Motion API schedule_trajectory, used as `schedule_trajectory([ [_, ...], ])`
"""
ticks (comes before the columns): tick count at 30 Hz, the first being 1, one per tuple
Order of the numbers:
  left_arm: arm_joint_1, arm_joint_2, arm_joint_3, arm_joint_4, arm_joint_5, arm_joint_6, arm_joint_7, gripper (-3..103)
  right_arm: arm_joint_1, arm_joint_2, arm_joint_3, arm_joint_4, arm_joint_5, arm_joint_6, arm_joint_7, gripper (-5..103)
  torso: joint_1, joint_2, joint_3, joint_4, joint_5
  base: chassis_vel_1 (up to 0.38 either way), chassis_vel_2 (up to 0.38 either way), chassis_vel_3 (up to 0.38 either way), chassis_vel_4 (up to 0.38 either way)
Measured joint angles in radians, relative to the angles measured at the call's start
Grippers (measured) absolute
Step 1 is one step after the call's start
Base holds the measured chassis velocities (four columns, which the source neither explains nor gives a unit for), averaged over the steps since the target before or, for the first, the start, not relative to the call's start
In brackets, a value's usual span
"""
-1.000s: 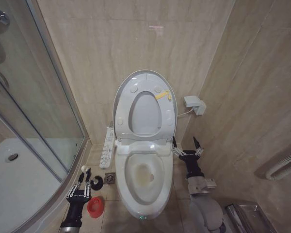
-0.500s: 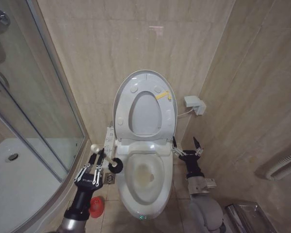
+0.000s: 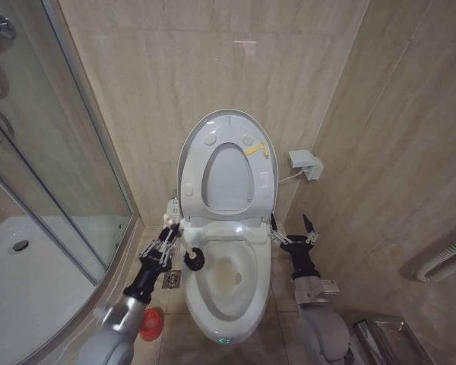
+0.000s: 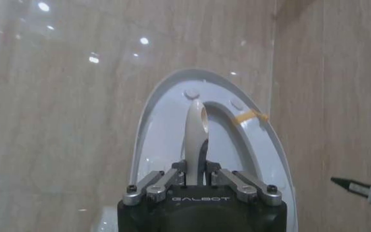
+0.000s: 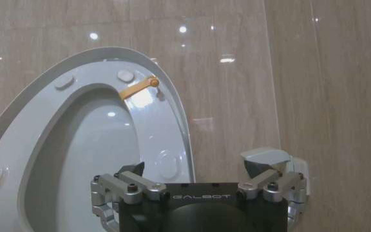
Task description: Open the toilet lid, clean the toilet bowl with a toilet brush, close the toilet lid, and flush.
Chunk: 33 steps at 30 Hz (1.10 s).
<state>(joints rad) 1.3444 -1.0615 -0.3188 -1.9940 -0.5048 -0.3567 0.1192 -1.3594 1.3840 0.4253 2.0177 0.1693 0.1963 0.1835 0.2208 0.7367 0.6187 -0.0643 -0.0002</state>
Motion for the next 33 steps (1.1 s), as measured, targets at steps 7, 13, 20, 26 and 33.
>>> schedule_trajectory([
  [7, -0.176, 0.028, 0.144, 0.146, -0.023, 0.008, 0.002, 19, 0.0, 0.0, 0.0, 0.0, 0.0, 0.0, 0.0, 100, 0.0, 0.0, 0.0, 0.0006, 0.0001, 0.0, 0.0, 0.0, 0.0],
  [13, -0.336, -0.015, 0.303, 0.296, -0.014, 0.008, 0.001, 19, 0.0, 0.0, 0.0, 0.0, 0.0, 0.0, 0.0, 100, 0.0, 0.0, 0.0, 0.0002, 0.0002, 0.0, 0.0, 0.0, 0.0],
  [20, -0.444, -0.075, 0.397, 0.455, 0.039, -0.015, 0.014, 19, 0.0, 0.0, 0.0, 0.0, 0.0, 0.0, 0.0, 100, 0.0, 0.0, 0.0, 0.0005, 0.0004, 0.0, 0.0, 0.0, 0.0],
  [26, -0.52, -0.131, 0.464, 0.631, 0.075, -0.082, 0.049, 19, 0.0, 0.0, 0.0, 0.0, 0.0, 0.0, 0.0, 100, 0.0, 0.0, 0.0, 0.0003, 0.0004, 0.0, 0.0, 0.0, 0.0],
  [33, -0.553, -0.166, 0.504, 0.764, 0.115, -0.128, 0.05, 19, 0.0, 0.0, 0.0, 0.0, 0.0, 0.0, 0.0, 100, 0.0, 0.0, 0.0, 0.0005, 0.0003, 0.0, 0.0, 0.0, 0.0],
])
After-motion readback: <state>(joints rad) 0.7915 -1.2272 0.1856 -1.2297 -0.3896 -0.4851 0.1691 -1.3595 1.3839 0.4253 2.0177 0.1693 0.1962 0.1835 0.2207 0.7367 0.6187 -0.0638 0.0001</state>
